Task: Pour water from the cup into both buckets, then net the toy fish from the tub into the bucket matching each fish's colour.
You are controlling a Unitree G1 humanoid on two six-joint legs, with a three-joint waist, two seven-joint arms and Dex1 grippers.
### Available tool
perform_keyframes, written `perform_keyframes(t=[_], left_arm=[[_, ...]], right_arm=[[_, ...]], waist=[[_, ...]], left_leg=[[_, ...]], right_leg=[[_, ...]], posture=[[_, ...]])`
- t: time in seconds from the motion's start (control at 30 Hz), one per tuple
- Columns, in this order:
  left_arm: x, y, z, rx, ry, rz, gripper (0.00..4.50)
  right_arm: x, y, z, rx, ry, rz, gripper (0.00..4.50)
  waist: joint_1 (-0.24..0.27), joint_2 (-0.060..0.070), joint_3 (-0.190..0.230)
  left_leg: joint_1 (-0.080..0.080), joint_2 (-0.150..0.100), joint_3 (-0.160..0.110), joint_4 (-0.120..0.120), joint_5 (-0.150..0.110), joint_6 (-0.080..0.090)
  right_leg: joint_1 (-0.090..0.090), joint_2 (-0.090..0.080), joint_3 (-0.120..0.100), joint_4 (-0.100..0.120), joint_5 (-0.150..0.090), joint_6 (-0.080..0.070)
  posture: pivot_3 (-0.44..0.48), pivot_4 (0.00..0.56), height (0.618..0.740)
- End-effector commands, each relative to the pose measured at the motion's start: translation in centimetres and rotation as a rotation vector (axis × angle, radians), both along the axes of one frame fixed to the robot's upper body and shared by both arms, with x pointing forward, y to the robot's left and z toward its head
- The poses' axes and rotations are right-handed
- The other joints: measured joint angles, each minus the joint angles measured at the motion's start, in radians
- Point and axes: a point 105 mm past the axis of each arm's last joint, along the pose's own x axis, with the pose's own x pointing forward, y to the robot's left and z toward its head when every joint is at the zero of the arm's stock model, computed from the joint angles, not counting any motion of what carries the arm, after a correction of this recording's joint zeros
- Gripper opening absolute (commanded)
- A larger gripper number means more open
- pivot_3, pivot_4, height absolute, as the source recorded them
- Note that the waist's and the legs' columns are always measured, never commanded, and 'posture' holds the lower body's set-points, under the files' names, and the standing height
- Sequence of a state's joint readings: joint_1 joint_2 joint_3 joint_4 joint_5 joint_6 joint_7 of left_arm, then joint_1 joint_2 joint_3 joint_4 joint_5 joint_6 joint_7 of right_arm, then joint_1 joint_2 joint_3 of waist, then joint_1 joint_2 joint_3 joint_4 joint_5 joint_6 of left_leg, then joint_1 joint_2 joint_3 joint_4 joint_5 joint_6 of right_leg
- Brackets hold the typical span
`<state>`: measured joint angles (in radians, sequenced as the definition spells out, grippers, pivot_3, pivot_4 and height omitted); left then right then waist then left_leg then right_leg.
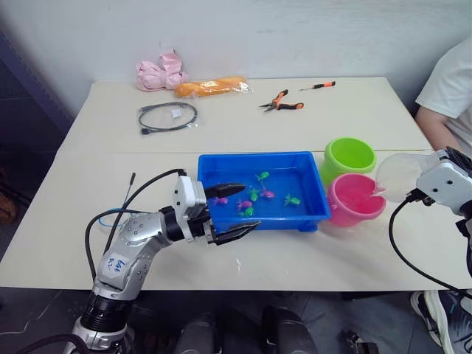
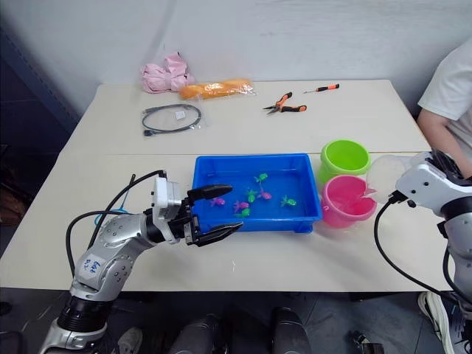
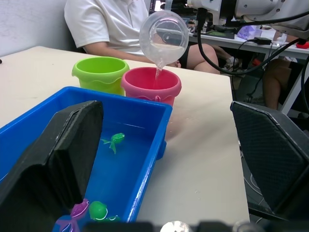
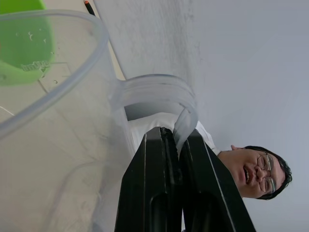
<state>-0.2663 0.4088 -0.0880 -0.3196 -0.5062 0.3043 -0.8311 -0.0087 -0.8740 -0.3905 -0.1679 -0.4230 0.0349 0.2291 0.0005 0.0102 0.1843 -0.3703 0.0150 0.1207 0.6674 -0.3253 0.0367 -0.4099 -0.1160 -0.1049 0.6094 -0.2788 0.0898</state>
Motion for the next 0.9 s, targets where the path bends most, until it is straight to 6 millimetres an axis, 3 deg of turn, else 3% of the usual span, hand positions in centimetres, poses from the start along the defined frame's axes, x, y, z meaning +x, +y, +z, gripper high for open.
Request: perform_keyframes(t=[0.03,0.47,0.67,0.77,0.9], left_arm=[[-0.4,-0.2,1.1,-0.014,-0.059,-0.009,4.50],[-0.3,0.0,1.2,-0.012,-0.071,-0.002,4.50],[-0.3,0.2,1.2,-0.011,-0.070,0.005,4.50],[0.1,0.6,1.6,-0.024,-0.072,0.030,4.50],[0.9,1.1,2.4,-0.067,-0.066,0.079,4.50]], right_arm=[[-0.2,0.3,1.6,-0.059,-0.056,0.009,0.06],[-0.5,0.2,1.6,-0.004,-0.110,-0.007,0.06],[-0.8,-0.6,0.8,0.388,-0.181,-0.013,0.06],[-1.2,-1.9,1.2,0.609,-0.248,-0.047,0.06],[-1.2,-3.6,1.7,0.779,-0.288,-0.107,0.06]], waist=[[0.000,0.000,0.000],[0.000,0.000,0.000],[-0.001,0.000,0.000],[-0.001,0.000,0.000],[-0.001,0.000,0.000]], left_leg=[[0.000,0.000,0.000,0.000,0.000,0.000],[0.000,0.000,0.000,0.000,0.000,0.000],[0.000,0.001,0.000,0.001,0.000,0.000],[0.000,0.001,0.000,0.001,0.000,0.000],[0.000,0.001,0.000,0.001,0.000,0.000]], right_leg=[[0.000,0.000,0.000,0.000,0.000,0.000],[0.000,0.000,0.000,0.000,0.000,0.000],[0.000,0.001,0.000,0.001,0.000,0.000],[0.000,0.001,0.000,0.001,0.000,0.000],[0.000,0.000,0.000,0.002,0.000,0.000]], posture=[[0.000,0.150,0.740],[0.000,0.150,0.740],[0.000,0.150,0.740],[0.000,0.150,0.740],[0.000,0.150,0.740]])
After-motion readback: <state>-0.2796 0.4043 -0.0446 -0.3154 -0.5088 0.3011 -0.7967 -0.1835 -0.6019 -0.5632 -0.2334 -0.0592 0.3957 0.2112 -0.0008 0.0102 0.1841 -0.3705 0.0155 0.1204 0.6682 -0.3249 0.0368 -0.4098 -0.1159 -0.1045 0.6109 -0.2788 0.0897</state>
